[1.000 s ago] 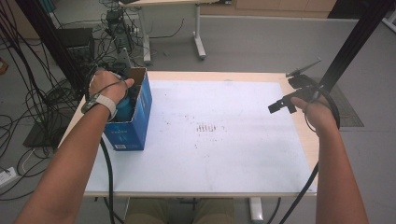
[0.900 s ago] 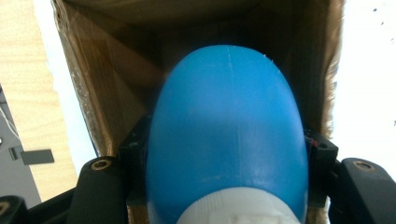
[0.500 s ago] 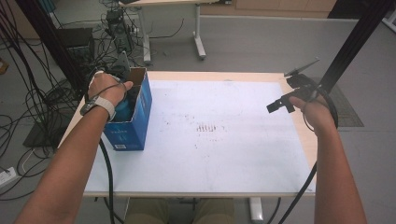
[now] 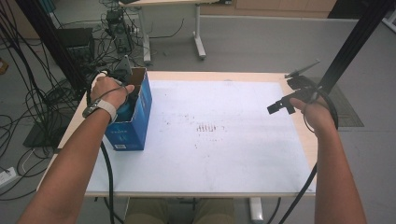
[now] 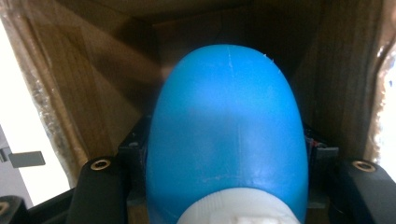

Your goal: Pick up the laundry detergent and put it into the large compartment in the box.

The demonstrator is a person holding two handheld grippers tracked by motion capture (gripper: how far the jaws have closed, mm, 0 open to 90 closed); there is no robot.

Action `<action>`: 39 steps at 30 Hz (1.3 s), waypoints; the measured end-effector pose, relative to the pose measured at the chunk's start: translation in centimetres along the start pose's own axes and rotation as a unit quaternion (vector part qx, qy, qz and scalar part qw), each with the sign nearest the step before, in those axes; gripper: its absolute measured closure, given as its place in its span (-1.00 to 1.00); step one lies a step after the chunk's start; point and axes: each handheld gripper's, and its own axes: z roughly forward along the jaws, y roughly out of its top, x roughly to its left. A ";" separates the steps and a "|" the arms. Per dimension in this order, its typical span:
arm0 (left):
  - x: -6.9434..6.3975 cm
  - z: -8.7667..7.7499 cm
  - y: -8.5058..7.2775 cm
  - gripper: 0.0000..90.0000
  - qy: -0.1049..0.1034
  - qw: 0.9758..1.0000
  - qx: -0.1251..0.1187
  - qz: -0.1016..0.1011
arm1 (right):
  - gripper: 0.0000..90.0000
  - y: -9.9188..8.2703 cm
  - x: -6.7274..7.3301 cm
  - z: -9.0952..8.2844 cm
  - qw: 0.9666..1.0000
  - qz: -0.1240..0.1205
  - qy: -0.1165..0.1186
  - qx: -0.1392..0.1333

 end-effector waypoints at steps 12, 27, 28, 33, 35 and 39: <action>-0.2 0.1 0.2 -0.17 0.006 1.000 0.004 0.000 | -0.88 -0.3 -0.2 0.1 1.000 0.002 0.001 0.000; 0.0 0.2 0.2 -0.16 0.006 1.000 0.005 0.000 | -0.88 -0.1 0.0 0.0 1.000 0.000 0.000 0.000; 0.0 0.2 0.2 -0.16 0.006 1.000 0.005 0.000 | -0.88 -0.1 0.0 0.0 1.000 0.000 0.000 0.000; -0.1 0.2 0.2 -0.16 0.007 1.000 0.005 0.000 | -0.88 -0.2 0.0 0.0 1.000 0.001 -0.001 0.001; -0.2 0.2 0.2 -0.16 0.007 1.000 0.006 0.001 | -0.88 -0.3 0.0 0.0 1.000 0.001 -0.002 0.002; -0.2 0.2 0.3 -0.16 0.007 1.000 0.006 0.002 | -0.88 -0.3 0.0 -0.1 1.000 0.002 -0.002 0.000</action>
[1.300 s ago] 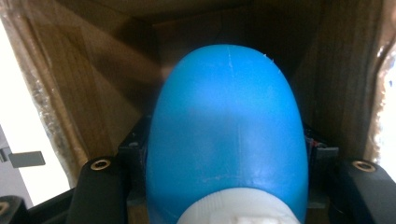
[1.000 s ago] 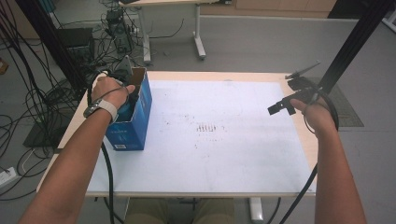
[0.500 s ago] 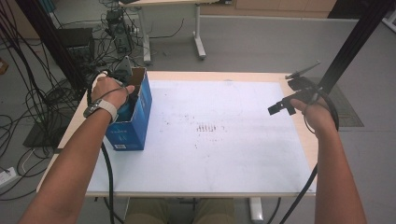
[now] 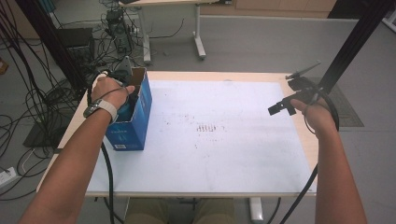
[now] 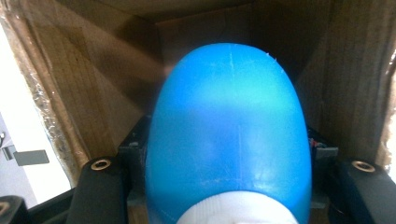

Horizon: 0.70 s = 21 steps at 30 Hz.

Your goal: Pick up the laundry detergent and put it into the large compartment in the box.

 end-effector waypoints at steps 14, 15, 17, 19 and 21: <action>0.0 0.0 -0.1 -0.16 0.000 1.000 -0.003 -0.001 | -0.88 0.0 0.1 -0.1 1.000 -0.001 0.000 0.000; 0.0 0.0 -0.1 -0.16 0.000 1.000 -0.003 -0.001 | -0.88 0.0 0.1 -0.2 1.000 0.000 -0.001 0.000; 0.0 0.0 -0.1 -0.16 0.000 1.000 -0.003 -0.001 | -0.88 0.0 0.1 -0.2 1.000 -0.001 -0.001 0.000; 0.0 0.0 -0.1 -0.16 0.000 1.000 -0.003 -0.001 | -0.88 0.0 0.1 -0.2 1.000 0.000 -0.001 -0.001; 0.0 0.0 -0.1 -0.16 0.001 1.000 -0.003 0.000 | -0.88 0.0 0.1 -0.2 1.000 0.000 -0.001 0.000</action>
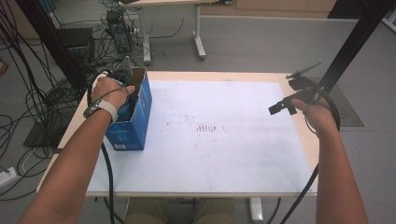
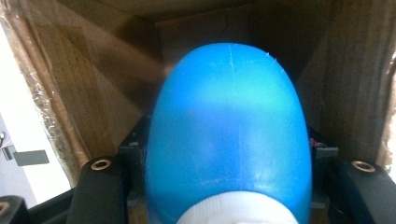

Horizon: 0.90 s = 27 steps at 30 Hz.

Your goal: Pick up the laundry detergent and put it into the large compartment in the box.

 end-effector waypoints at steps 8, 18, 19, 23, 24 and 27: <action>0.0 0.0 -0.1 -0.16 0.001 1.000 -0.001 0.000 | -0.88 0.0 0.0 0.0 1.000 -0.001 0.001 -0.001; -0.1 0.0 -0.1 -0.16 0.002 1.000 -0.001 0.001 | -0.88 -0.1 0.0 0.0 1.000 -0.001 0.001 -0.002; -0.1 0.0 -0.1 -0.16 0.002 1.000 -0.001 0.001 | -0.88 -0.1 0.0 0.0 1.000 -0.001 0.001 -0.002; -0.1 0.0 -0.1 -0.16 0.003 1.000 -0.001 0.002 | -0.88 -0.1 0.0 0.0 1.000 0.000 0.001 -0.001; -0.1 0.0 -0.1 -0.16 0.003 1.000 -0.001 0.001 | -0.88 -0.1 0.0 0.0 1.000 0.001 0.001 -0.002; -0.2 0.0 -0.1 -0.16 0.004 1.000 0.000 0.002 | -0.88 -0.1 0.0 0.0 1.000 0.000 0.001 -0.002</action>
